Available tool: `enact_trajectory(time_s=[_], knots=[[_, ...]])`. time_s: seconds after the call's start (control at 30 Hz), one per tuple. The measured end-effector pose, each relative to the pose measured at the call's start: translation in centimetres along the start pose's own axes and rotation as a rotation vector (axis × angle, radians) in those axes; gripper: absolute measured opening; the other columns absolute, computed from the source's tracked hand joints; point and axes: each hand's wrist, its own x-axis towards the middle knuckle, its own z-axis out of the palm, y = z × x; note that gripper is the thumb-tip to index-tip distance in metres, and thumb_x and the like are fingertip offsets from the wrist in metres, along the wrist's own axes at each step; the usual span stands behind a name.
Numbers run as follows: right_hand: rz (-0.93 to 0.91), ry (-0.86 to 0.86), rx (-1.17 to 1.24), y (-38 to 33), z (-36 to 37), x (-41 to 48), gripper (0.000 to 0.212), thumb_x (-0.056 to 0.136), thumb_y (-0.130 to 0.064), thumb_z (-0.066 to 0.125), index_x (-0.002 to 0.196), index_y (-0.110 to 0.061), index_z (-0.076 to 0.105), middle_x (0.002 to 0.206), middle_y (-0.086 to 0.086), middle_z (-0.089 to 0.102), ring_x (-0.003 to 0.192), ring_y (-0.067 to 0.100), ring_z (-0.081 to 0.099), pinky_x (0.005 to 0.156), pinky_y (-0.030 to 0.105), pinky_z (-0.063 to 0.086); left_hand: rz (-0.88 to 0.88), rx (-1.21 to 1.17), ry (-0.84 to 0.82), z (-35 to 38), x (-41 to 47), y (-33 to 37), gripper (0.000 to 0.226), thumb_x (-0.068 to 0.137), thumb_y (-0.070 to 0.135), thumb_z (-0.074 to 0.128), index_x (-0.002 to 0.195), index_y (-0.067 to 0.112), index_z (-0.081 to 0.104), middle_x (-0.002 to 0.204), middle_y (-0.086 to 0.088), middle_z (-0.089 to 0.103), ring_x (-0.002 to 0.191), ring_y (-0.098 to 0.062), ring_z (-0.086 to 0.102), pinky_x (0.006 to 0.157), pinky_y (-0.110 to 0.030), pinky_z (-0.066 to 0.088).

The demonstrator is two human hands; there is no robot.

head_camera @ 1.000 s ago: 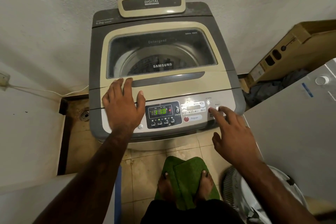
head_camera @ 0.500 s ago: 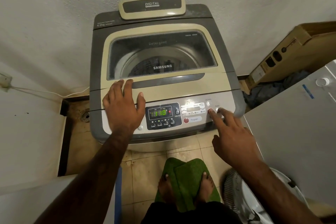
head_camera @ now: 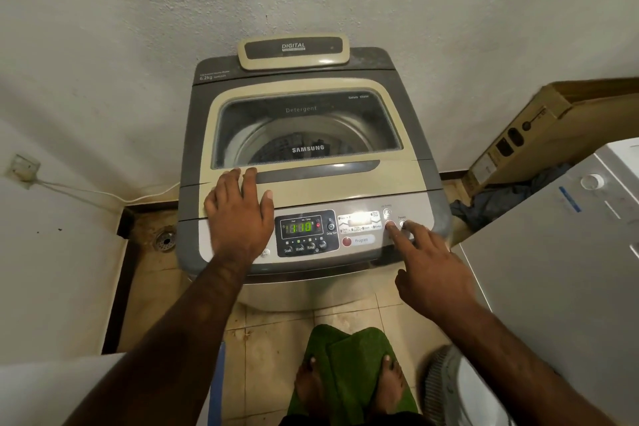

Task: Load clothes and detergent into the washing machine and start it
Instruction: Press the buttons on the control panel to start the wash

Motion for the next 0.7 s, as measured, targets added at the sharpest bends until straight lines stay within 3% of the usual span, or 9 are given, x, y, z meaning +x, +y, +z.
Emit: enact_trajectory(time_s=[0.27,0.57,0.7], knots=[[-0.030,-0.025,-0.002,0.1,-0.9,0.4,0.080,0.090,-0.036,0.064,0.158,-0.033,0.022,0.159,-0.002,0.032,0.140,0.022,0.040,0.098,0.037,0.056,0.023,0.013,-0.116,-1.8,0.2,0.1,0.059,0.103,0.050,0.033,0.151,0.017,0.037,0.154,-0.015,0.043,0.144,-0.035,0.039,0.116,-0.051,0.034],[-0.093,-0.052,-0.039,0.1,-1.9,0.9,0.073,0.092,-0.043,0.062,0.155,-0.033,0.027,0.155,-0.003,0.037,0.137,0.019,0.043,0.099,0.034,0.055,0.026,0.041,-0.344,-4.3,1.0,0.7,0.069,0.103,0.055,0.030,0.160,0.019,0.016,0.168,-0.015,0.017,0.155,-0.032,0.018,0.124,-0.047,0.022],[-0.109,-0.070,-0.046,-0.3,-3.6,2.4,0.076,0.088,-0.050,0.066,0.153,-0.035,0.028,0.155,-0.004,0.039,0.141,0.019,0.040,0.112,0.044,0.043,0.020,0.036,-0.328,-5.5,1.2,1.3,0.070,0.103,0.055,0.029,0.161,0.021,0.012,0.168,-0.013,0.016,0.155,-0.031,0.018,0.125,-0.047,0.020]])
